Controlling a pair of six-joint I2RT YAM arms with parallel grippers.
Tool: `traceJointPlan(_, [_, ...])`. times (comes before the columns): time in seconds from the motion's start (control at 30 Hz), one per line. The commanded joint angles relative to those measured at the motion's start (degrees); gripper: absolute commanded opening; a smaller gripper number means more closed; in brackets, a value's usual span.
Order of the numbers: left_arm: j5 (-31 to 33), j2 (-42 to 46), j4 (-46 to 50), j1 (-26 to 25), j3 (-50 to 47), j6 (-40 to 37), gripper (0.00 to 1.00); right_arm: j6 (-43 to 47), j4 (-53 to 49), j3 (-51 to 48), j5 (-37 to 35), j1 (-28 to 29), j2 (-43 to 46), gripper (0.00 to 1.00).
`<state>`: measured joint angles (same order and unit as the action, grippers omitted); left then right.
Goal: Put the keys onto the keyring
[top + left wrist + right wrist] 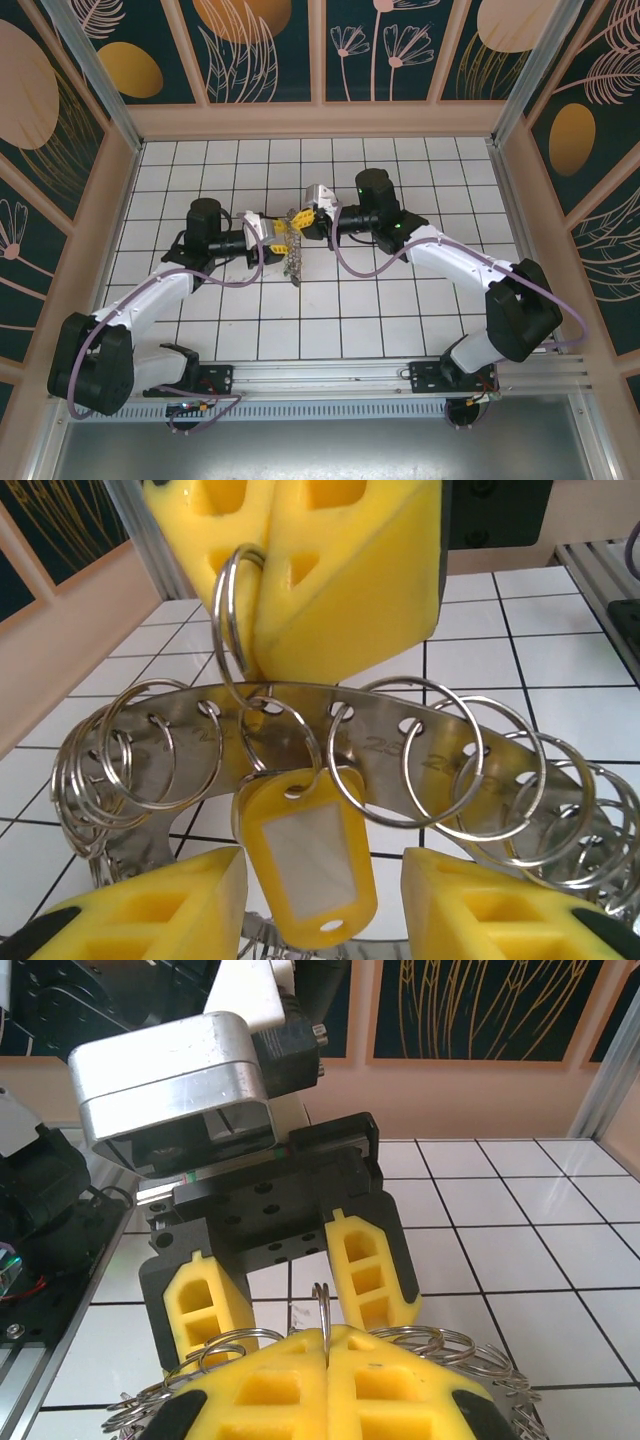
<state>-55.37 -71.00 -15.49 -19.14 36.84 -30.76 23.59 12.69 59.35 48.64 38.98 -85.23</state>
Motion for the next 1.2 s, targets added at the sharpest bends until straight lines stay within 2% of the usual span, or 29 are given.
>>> traceJointPlan(0.0, [-2.82, -0.47, -5.05, -0.42, -0.78, -0.21, 0.4, 0.03, 3.92, 1.65, 3.74, 0.34, 1.21, 0.0])
traceJointPlan(0.13, [-2.89, -0.32, -6.79, -0.72, -0.91, 0.67, 0.33, 0.62, 3.34, 2.0, 3.32, 0.92, 0.86, 0.0])
traceJointPlan(0.23, [-2.92, -0.04, -5.25, -0.73, -0.91, -0.67, 0.18, 0.16, 4.11, 1.6, 2.17, 1.25, 1.01, 0.0])
traceJointPlan(0.3, [-1.87, 0.46, -2.59, -0.73, -0.8, -2.93, 0.13, -0.37, 5.03, 0.91, 1.17, 1.34, 1.59, 0.0])
traceJointPlan(0.4, [0.34, 1.96, 0.57, -0.73, -0.5, -5.84, 0.0, 0.16, 3.95, 0.52, 0.19, 1.27, 2.32, 0.0])
traceJointPlan(0.57, [3.86, 5.25, 2.91, -0.73, -0.66, -8.71, 0.0, 1.25, 1.84, -0.52, -1.41, 1.27, 3.67, 0.0])
traceJointPlan(1.17, [16.96, 7.02, 18.83, -0.73, 6.67, -17.68, 0.0, 8.49, -13.85, 3.97, -4.23, 1.27, 2.87, 0.0])
